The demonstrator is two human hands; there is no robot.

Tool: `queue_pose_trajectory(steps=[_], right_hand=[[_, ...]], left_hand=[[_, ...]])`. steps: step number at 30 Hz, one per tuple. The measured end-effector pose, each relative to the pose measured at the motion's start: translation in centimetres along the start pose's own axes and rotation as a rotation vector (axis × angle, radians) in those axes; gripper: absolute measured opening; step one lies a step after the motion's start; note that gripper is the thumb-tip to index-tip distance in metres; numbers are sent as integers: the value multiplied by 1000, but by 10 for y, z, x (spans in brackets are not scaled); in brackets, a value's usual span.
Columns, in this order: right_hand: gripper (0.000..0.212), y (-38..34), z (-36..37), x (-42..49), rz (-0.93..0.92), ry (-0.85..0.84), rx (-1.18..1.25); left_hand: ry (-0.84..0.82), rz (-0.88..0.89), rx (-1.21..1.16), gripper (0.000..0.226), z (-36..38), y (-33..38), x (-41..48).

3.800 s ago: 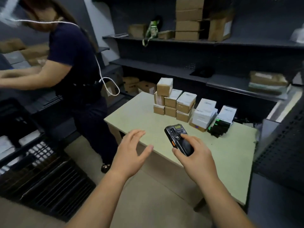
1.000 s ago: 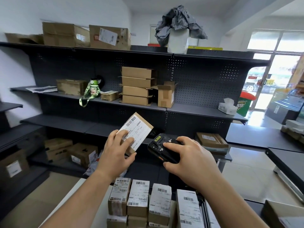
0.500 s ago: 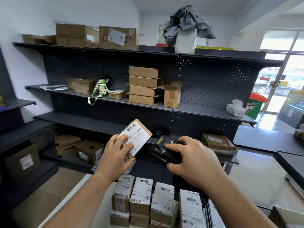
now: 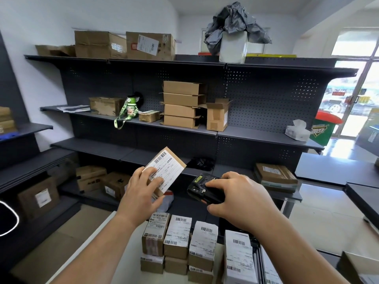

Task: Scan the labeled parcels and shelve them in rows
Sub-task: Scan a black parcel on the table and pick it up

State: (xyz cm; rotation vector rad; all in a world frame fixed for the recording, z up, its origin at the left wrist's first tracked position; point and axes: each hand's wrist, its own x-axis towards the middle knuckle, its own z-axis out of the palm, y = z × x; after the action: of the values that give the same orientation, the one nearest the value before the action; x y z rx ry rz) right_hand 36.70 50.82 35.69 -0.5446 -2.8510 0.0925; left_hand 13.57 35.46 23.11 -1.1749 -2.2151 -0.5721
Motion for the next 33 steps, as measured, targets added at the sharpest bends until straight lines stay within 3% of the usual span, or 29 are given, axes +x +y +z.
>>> queue_pose_trajectory(steps=[21,33], right_hand=[[55,-39,10,-33,-44,36,22],[56,-138,71,-152,193,230,296]], left_hand=[[-39,-30,39,51,-31,-14,-58],[-7,-122,-253,48,-107,-25,-175]])
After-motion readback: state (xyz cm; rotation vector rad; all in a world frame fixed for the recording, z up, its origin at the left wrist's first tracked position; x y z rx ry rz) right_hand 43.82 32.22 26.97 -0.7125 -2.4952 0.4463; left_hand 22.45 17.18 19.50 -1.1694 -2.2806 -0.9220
